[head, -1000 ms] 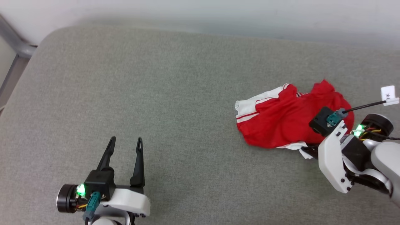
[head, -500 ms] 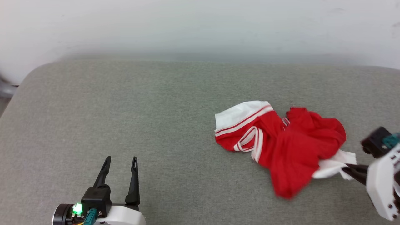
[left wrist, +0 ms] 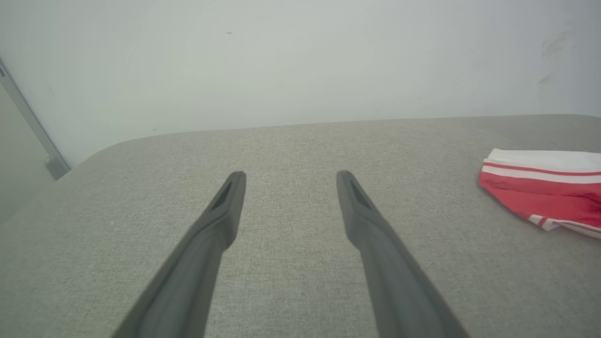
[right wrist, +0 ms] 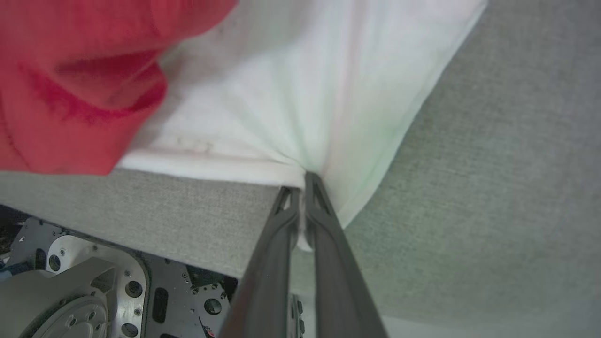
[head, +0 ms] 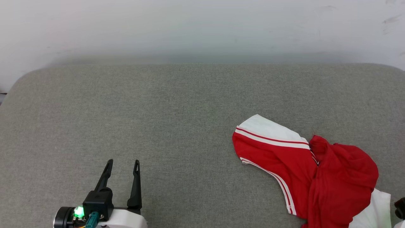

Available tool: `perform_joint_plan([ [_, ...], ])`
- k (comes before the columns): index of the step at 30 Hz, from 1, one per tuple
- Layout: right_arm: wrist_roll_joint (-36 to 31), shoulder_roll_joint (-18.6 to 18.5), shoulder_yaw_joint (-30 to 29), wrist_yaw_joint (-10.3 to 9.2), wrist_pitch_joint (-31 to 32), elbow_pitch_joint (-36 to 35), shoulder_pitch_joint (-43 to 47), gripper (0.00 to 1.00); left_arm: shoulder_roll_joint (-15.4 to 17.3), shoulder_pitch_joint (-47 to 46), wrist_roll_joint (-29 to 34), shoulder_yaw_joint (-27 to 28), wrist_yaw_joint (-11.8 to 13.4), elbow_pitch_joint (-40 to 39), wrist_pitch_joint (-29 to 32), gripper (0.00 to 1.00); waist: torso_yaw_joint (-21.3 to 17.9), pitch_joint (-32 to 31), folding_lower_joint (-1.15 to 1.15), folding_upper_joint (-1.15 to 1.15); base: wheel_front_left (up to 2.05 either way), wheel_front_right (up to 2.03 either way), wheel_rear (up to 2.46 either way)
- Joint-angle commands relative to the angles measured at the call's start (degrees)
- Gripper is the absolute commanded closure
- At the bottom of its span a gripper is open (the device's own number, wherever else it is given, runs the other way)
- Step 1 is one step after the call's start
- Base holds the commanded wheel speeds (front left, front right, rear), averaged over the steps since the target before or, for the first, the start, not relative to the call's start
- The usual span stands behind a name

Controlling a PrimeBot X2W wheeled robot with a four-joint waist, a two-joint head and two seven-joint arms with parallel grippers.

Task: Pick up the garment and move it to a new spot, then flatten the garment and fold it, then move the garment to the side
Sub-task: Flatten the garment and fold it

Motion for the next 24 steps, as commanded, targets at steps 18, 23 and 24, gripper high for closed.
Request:
perform_joint_plan([
  [18,-19.96,15.87,-32.13,-0.06,-14.27,-26.37,7.20,0.00,0.96,0.72,0.63,0.07,-0.52,-0.79,-0.15,0.00,-1.04,-2.95,0.00,0.00,0.00,0.00,0.00],
  [23,-29.42,27.29,-35.84,-0.05,-19.02,-30.43,7.68,0.00,1.51,-1.58,0.71,-0.67,-1.48,-1.11,-0.15,0.00,-0.87,-2.39,0.00,0.00,0.00,0.00,0.00],
  [24,-30.89,29.26,-35.99,-0.05,-19.81,-30.59,7.99,0.00,1.70,-2.40,0.57,-0.74,-1.76,-1.19,-0.15,0.00,-0.82,-2.24,0.00,0.00,0.00,0.00,0.00],
])
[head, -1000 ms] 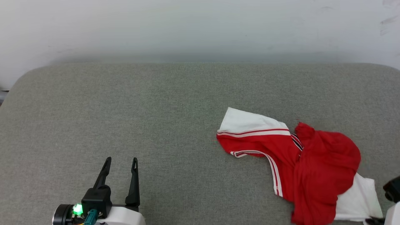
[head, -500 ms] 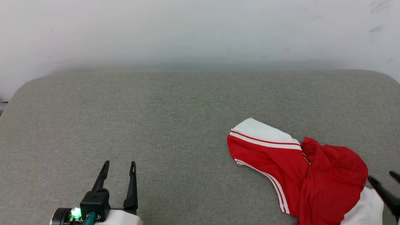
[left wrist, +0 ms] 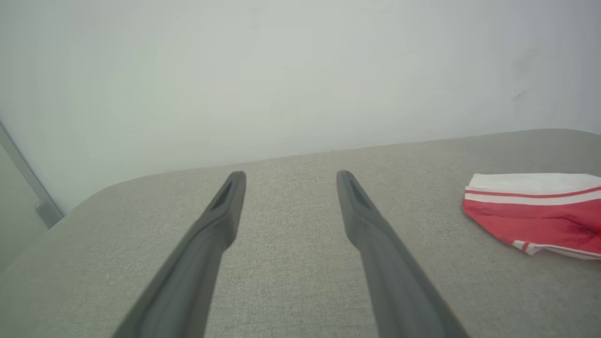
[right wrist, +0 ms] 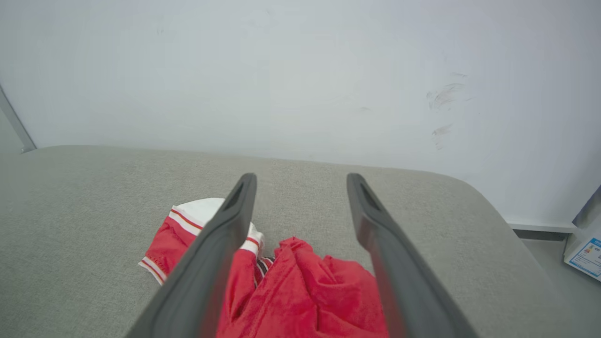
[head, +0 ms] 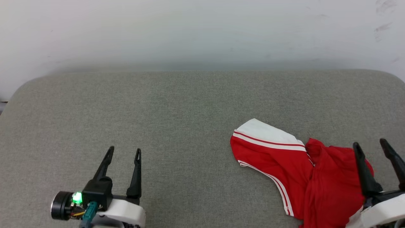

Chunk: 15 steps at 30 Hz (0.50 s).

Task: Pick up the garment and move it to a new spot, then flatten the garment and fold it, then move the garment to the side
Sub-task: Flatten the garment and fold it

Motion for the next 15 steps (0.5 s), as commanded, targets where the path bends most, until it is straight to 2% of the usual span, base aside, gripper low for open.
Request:
perform_joint_plan([
  [1,-0.99,1.72,-0.44,-0.06,-0.92,-0.13,1.01,0.00,0.37,-1.54,-0.34,-0.12,-0.48,-0.40,-0.15,0.00,0.06,0.30,0.00,0.00,0.00,0.00,0.00],
  [4,-4.39,5.74,-0.51,-0.06,-2.87,0.29,1.84,0.00,1.60,-5.72,-0.84,-0.69,-2.24,-0.04,-0.15,0.00,0.14,1.00,0.00,0.00,0.00,0.00,0.00],
  [9,-7.11,8.21,0.81,-0.06,-3.99,1.33,1.70,0.00,5.30,-15.02,-2.47,-4.81,-5.31,4.17,-0.14,0.00,-0.91,2.28,0.00,0.00,0.00,0.00,0.00],
  [12,-8.03,8.45,1.21,-0.06,-4.78,1.17,0.19,0.00,8.54,-21.66,-5.18,-10.17,-5.80,7.22,2.41,0.00,-2.35,3.21,0.00,0.00,0.00,0.00,0.00],
  [15,-8.72,8.58,1.40,-0.06,-5.40,0.94,-1.08,0.00,13.20,-28.34,-12.05,-19.21,-5.84,8.60,7.96,0.00,-4.02,4.48,0.00,0.00,0.00,0.00,0.00],
])
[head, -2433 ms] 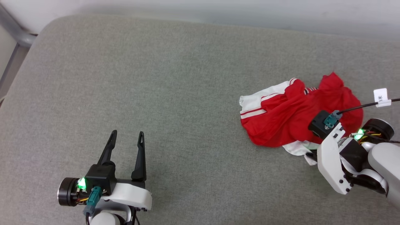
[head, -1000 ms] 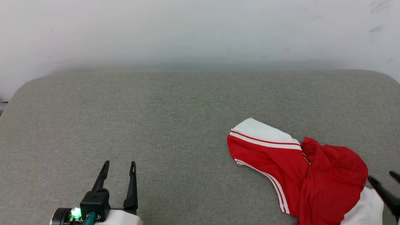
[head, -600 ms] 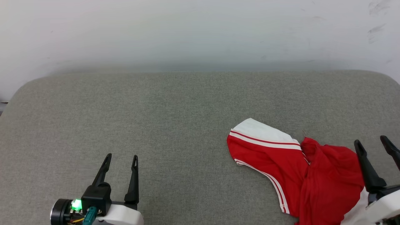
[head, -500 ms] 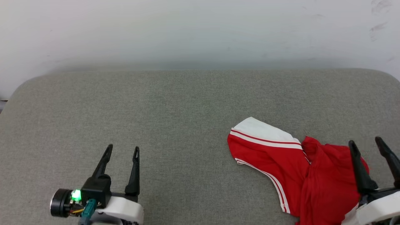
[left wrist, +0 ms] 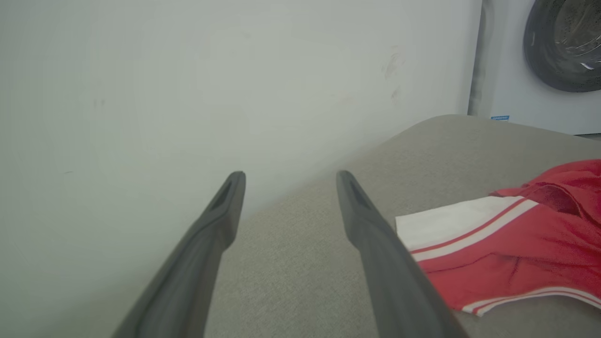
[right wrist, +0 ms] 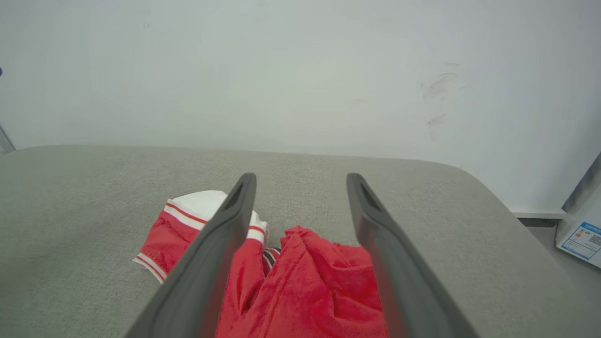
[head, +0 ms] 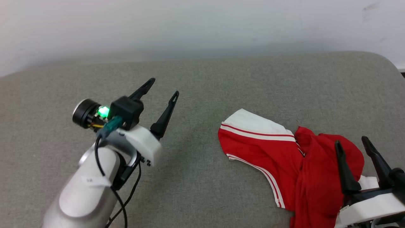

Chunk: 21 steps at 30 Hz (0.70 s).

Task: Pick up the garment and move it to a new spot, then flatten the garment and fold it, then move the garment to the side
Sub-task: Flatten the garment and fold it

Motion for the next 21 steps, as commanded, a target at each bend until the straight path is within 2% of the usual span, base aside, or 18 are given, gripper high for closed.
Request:
perform_joint_plan([
  [1,-0.35,0.27,0.03,-0.06,-0.50,-0.17,-0.96,0.00,1.75,-2.60,-3.29,-2.48,0.13,0.34,2.32,0.00,-1.48,1.44,0.00,0.00,0.00,0.00,0.00],
  [5,-1.02,0.70,0.72,-0.06,-0.96,-0.05,-2.37,0.00,7.01,-11.23,-15.48,-13.52,0.10,-0.80,13.19,0.00,-3.58,3.82,0.00,0.00,0.00,0.00,0.00],
  [9,-1.73,1.28,1.21,-0.06,-1.68,0.64,-3.89,0.00,10.61,-20.08,-26.27,-22.42,0.09,-1.54,23.96,0.00,-5.39,6.58,0.00,0.00,0.00,0.00,0.00],
  [15,-2.42,2.04,2.15,-0.06,-3.39,2.09,-6.56,0.00,12.19,-31.06,-35.73,-33.30,0.09,-0.36,38.40,0.00,-8.11,10.62,0.00,0.00,0.00,0.00,0.00],
  [21,-3.08,2.77,3.38,-0.06,-4.99,4.07,-9.08,0.00,11.75,-38.19,-39.58,-43.44,0.08,2.45,46.77,0.00,-10.70,13.82,0.00,0.00,0.00,0.00,0.00],
])
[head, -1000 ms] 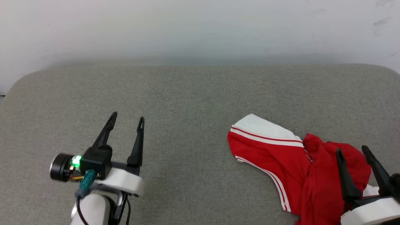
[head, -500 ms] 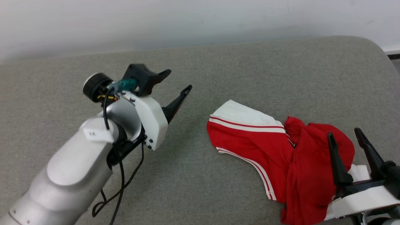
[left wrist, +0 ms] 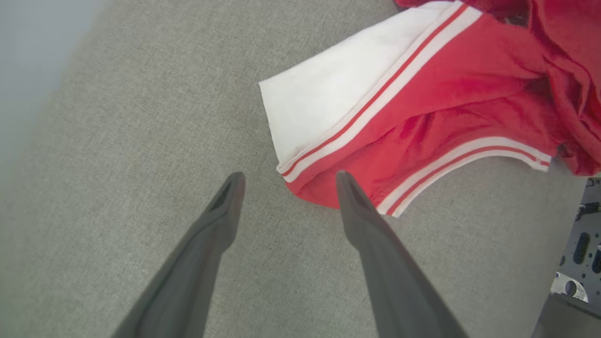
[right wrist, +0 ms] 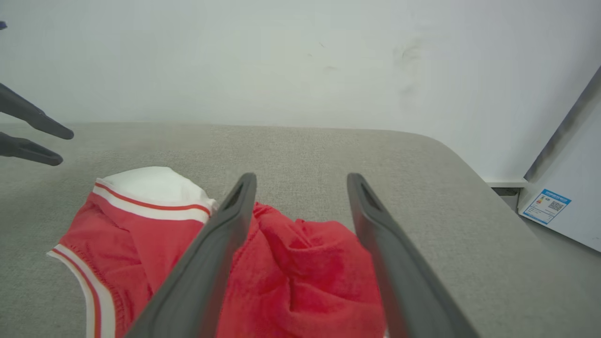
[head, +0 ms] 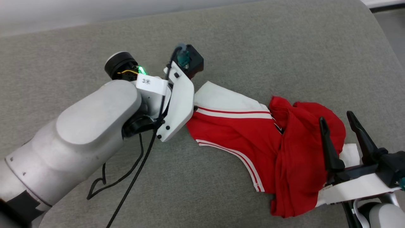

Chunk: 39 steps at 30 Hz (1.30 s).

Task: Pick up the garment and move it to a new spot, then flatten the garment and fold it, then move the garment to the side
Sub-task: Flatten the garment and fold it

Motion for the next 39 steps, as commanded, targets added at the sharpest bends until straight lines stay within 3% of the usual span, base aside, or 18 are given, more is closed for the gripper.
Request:
perform_joint_plan([
  [1,-0.48,0.55,0.18,-0.06,-0.60,0.41,-1.25,0.00,-0.43,-1.43,-0.35,-1.76,0.14,0.74,0.51,0.00,-1.66,1.82,-0.01,0.00,0.00,0.00,0.00],
  [9,-1.00,1.14,1.70,-0.06,-2.23,2.87,-4.44,0.00,-1.30,-4.22,0.53,-7.92,0.14,5.80,0.05,0.00,-4.19,5.34,-0.01,0.00,0.00,0.00,0.00],
  [17,-1.48,1.57,2.29,-0.06,-3.57,4.82,-6.09,0.00,-0.51,3.59,3.82,-9.16,-0.02,4.10,4.06,0.02,-5.10,6.62,-0.01,0.00,0.00,0.00,0.00],
  [18,-1.58,1.59,2.13,-0.06,-3.69,4.91,-6.22,0.00,-0.50,3.86,4.00,-9.22,-0.14,3.58,3.29,0.95,-5.00,6.67,-0.01,0.00,0.00,0.00,0.00],
  [19,-1.68,1.58,2.01,-0.06,-3.85,5.01,-6.35,0.00,-0.50,3.82,4.00,-9.22,-0.14,3.05,2.44,1.00,-4.86,6.66,-0.01,0.00,0.00,0.00,0.00],
  [26,-2.31,0.60,1.40,-0.06,-4.21,5.54,-5.73,0.00,-0.90,-0.56,4.61,-8.35,0.07,3.31,-7.23,1.00,-2.68,4.45,-0.01,0.00,0.00,0.00,0.00],
  [28,-2.51,0.09,0.80,-0.06,-4.08,5.30,-4.77,0.00,-0.60,-2.24,3.56,-8.29,0.06,4.02,-14.35,1.00,-1.08,2.58,-0.01,0.00,0.00,0.00,0.00],
  [30,-2.63,-0.10,0.46,-0.06,-3.89,5.19,-4.47,0.00,-0.32,-2.63,3.31,-8.28,0.07,4.23,-16.64,1.00,-0.38,1.89,-0.01,0.00,0.00,0.00,0.00],
  [39,-2.53,-1.54,-0.57,-0.06,-1.88,3.50,-1.44,0.00,6.00,-0.81,2.23,-6.00,1.16,5.06,-28.80,1.00,6.37,-3.27,-0.01,0.00,0.00,0.00,0.00],
])
